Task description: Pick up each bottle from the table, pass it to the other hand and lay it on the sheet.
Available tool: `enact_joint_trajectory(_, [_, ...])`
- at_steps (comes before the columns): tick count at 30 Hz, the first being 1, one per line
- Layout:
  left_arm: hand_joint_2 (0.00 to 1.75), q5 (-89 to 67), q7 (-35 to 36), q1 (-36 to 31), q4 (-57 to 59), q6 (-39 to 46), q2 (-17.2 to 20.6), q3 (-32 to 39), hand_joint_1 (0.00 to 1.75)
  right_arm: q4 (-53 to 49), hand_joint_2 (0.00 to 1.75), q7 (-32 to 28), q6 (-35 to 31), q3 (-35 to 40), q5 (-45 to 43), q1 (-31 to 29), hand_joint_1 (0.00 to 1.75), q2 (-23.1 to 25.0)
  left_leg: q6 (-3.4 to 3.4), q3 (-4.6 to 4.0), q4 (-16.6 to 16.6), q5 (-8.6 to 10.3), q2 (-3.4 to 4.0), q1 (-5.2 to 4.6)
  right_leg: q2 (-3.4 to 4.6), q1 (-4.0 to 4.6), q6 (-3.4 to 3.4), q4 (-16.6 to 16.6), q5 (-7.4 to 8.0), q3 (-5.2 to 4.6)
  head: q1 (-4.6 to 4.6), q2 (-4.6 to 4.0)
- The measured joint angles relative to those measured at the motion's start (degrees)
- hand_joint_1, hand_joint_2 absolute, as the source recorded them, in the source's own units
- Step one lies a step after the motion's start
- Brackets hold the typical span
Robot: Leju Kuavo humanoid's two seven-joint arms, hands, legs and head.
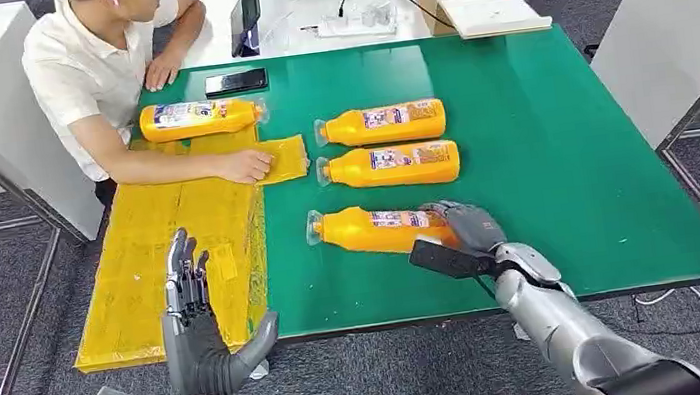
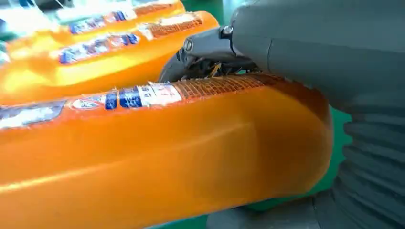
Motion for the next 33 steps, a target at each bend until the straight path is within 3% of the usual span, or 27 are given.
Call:
enact_joint_trajectory(5, [1.75, 2.96, 3.33, 0.19, 0.55, 2.1, -0.31, 0.09, 0.0, -4.93, 1.75, -3.46, -4.56, -0.02, -5.85, 4.39, 1.75, 0.9, 0.0, -0.12, 0.0, 0.01, -0.13, 0.01, -0.06, 0.0, 0.0, 0.01, -0.01, -0.07, 0.0, -0.02])
enact_joint_trajectory(15, [1.75, 16.09, 10.58, 1.08, 7.06, 0.91, -0.48, -0.99, 0.0, -28.88, 1.75, -5.65, -14.31, 2.51, -14.98, 15.88, 1.75, 3.48, 0.0, -0.5, 0.0, 0.0, -0.11, 0.0, -0.06, -0.02, 0.0, 0.02, -0.02, -0.45, -0.02, 0.0])
enact_joint_trajectory(21, [1.75, 13.75, 9.61, 1.02, 8.76, -1.97, 0.87, -4.11, 0.0, -35.26, 1.75, -6.39, -14.3, 5.71, -16.88, 18.12, 1.75, 4.81, 0.0, -0.53, 0.0, 0.0, -0.09, 0.0, -0.06, -0.01, 0.0, 0.02, -0.02, -0.49, 0.0, 0.0])
enact_joint_trajectory(33, [1.75, 12.83, 7.54, 0.92, 8.72, -2.16, 1.25, -5.01, 0.0, -35.87, 1.75, -7.85, -11.7, 10.75, -17.45, 19.6, 1.75, 6.58, 0.0, -0.54, 0.0, 0.01, -0.1, 0.0, -0.06, -0.01, 0.0, 0.02, -0.02, -0.49, 0.02, 0.0])
